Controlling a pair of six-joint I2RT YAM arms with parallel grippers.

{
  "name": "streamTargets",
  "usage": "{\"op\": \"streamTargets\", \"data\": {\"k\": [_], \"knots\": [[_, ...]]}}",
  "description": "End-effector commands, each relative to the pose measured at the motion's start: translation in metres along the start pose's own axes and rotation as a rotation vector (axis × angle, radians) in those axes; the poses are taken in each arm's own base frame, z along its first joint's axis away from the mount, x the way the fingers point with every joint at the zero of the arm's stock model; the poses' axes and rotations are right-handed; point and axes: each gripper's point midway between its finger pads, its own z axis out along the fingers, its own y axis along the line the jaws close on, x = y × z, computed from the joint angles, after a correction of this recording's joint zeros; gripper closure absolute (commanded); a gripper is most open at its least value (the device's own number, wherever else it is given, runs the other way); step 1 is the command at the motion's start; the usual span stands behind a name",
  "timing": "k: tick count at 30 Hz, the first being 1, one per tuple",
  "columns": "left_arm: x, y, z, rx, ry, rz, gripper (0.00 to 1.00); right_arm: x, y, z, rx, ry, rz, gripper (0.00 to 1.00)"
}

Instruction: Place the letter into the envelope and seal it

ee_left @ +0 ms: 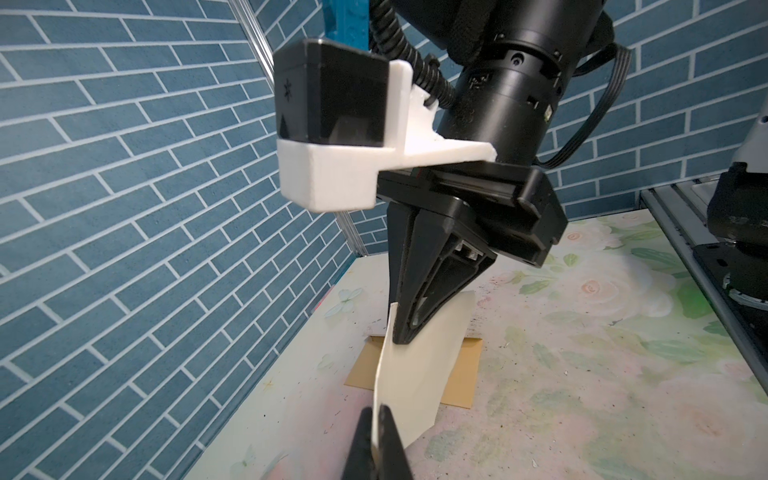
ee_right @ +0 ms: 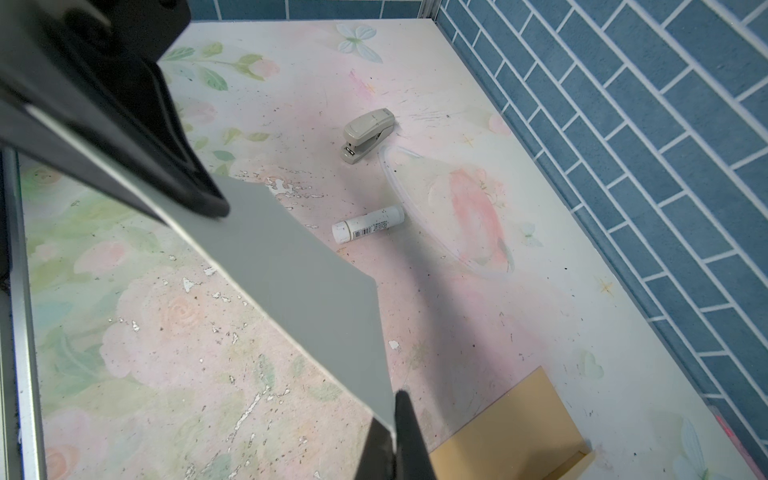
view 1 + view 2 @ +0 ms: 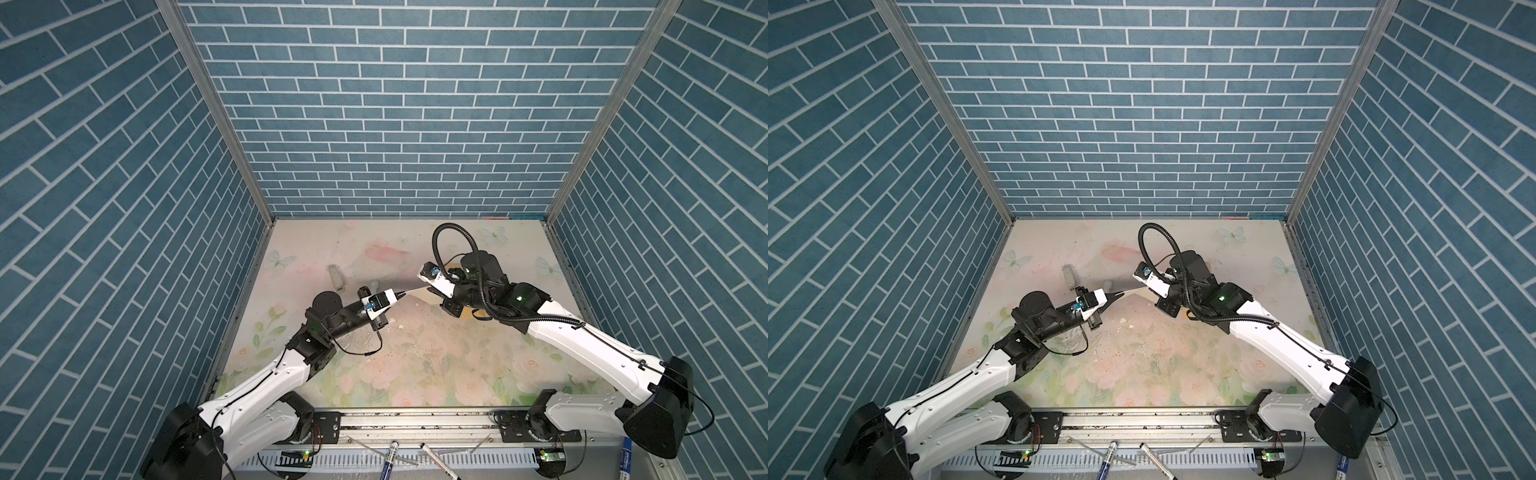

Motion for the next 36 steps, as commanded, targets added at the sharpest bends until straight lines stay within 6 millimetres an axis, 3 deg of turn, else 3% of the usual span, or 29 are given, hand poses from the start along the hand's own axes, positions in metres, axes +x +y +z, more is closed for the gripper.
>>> {"op": "streamTargets", "data": {"k": [1,3,8,17,22,25,32,36], "knots": [[-0.007,0.003,-0.003,-0.027,-0.031,0.011,1.00,0.016,-0.001,0.002,0.007,0.053,0.060,0.98],[-0.008,0.004,-0.004,-0.036,-0.035,0.015,1.00,0.020,-0.003,0.002,0.011,0.061,0.075,0.90],[-0.010,0.005,-0.006,-0.047,-0.040,0.024,1.00,0.026,-0.005,0.000,0.008,0.067,0.100,0.88],[-0.012,0.006,-0.005,-0.048,-0.043,0.027,1.00,0.031,-0.006,0.000,-0.002,0.076,0.116,1.00],[-0.011,0.008,-0.006,-0.061,-0.038,0.030,1.00,0.036,-0.009,-0.001,0.009,0.090,0.129,0.89],[-0.011,0.010,-0.006,-0.070,-0.037,0.034,1.00,0.043,-0.012,-0.003,0.018,0.104,0.145,0.88],[-0.013,0.009,-0.005,-0.059,-0.043,0.031,1.00,0.045,-0.009,-0.005,0.002,0.097,0.161,1.00],[-0.011,0.006,-0.004,-0.047,-0.040,0.025,1.00,0.043,-0.009,-0.003,-0.007,0.090,0.169,1.00]]}}
